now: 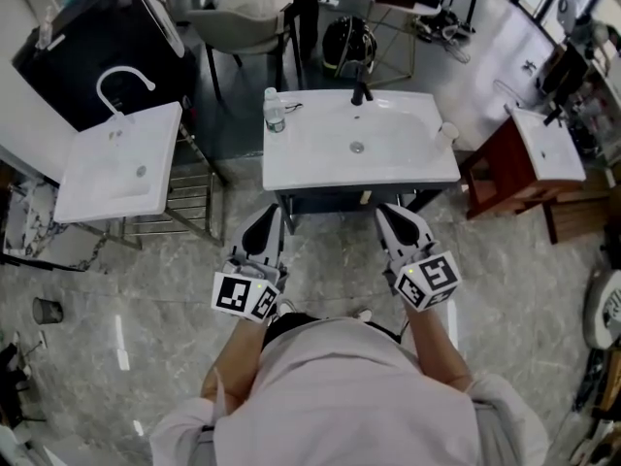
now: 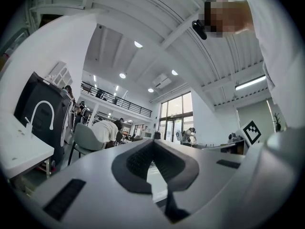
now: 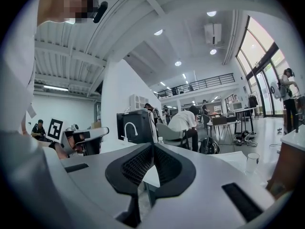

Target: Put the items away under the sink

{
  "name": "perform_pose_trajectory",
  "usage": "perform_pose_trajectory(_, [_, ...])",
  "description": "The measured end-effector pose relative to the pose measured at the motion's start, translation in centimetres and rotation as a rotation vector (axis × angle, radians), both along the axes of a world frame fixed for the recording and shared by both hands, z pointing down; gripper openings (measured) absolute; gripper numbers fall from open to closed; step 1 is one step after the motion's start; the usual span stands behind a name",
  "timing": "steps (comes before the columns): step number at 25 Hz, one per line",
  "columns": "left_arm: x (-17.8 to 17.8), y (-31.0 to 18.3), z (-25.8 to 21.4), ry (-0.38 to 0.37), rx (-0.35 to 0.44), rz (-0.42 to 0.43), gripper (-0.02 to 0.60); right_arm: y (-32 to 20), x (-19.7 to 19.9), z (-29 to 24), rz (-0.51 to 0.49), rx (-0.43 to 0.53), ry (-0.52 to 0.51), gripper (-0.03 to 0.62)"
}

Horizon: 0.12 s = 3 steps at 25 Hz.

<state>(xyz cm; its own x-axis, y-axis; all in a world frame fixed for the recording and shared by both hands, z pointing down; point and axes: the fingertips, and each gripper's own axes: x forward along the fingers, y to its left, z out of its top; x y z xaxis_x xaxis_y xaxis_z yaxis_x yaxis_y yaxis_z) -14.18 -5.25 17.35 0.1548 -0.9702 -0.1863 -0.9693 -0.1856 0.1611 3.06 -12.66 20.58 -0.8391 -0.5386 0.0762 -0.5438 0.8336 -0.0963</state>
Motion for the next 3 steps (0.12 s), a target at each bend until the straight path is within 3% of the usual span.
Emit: perform_pose_trajectory(3, [-0.04,-0.23,-0.02,0.004,-0.001,0.006,0.003,-0.17,-0.46,-0.91,-0.009,0.019,-0.003,0.043])
